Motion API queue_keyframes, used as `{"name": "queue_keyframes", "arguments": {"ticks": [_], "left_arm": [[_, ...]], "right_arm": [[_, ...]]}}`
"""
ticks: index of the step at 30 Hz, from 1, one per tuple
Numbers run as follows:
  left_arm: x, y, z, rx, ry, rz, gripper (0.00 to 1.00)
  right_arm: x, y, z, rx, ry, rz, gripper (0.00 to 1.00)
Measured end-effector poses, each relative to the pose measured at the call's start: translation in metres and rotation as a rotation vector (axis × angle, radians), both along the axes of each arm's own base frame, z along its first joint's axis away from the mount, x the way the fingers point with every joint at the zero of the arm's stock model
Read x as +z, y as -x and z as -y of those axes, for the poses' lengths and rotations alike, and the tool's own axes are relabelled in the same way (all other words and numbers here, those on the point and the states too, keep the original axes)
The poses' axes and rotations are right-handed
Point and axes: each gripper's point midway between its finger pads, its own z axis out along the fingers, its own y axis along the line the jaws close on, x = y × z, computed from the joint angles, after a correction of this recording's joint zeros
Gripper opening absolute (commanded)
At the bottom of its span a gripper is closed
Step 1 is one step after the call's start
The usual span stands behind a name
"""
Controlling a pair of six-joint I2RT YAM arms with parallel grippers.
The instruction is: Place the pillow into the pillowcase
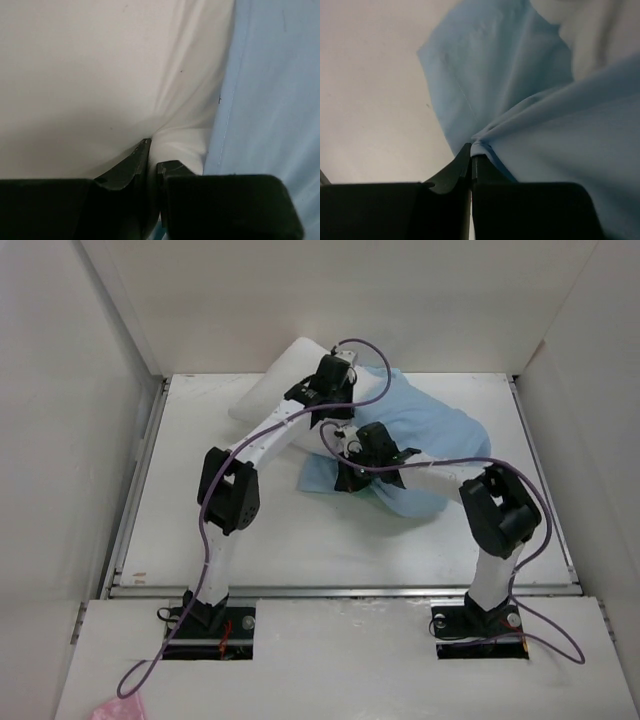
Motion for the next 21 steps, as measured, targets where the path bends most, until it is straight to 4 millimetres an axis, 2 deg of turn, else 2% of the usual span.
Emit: {"name": "queue_keyframes", "arguments": {"ticks": [2,4,6,7,10,12,13,14,17,21], "left_arm": [[-0.012,0.009,0.002,-0.012,0.003,-0.032,0.00],[-0.011,0.015,0.006,-0.020,0.015,-0.028,0.00],[-0.005,0.021,0.008,-0.031,0.037,-0.012,0.00],[-0.001,0.024,0.008,-0.031,0.051,-0.008,0.00],[0.007,0.028,0.003,-0.031,0.070,0.000,0.00],[0.007,0.031,-0.001,-0.035,0.081,-0.005,0.00],[0.006,0.034,-0.002,-0.038,0.085,-0.010,0.00],[0.006,0.036,-0.002,-0.043,0.089,-0.014,0.00],[0.005,0.043,-0.004,-0.056,0.100,-0.015,0.00],[0.008,0.055,-0.006,-0.080,0.122,-0.015,0.00]], "right_arm": [[-0.018,0.007,0.015,-0.021,0.020,-0.052,0.06],[-0.015,0.015,0.028,-0.044,0.018,-0.063,0.16],[0.006,0.018,0.036,-0.061,-0.010,-0.026,0.26],[0.022,0.020,0.038,-0.066,-0.030,0.001,0.40],[0.080,0.027,0.043,-0.075,-0.100,0.116,0.57],[0.119,0.028,0.050,-0.102,-0.139,0.212,0.65],[0.135,0.028,0.055,-0.124,-0.150,0.247,0.67],[0.148,0.028,0.061,-0.154,-0.154,0.275,0.73],[0.173,0.022,0.084,-0.298,-0.139,0.324,0.80],[0.188,-0.001,0.122,-0.570,-0.103,0.322,0.80]]}}
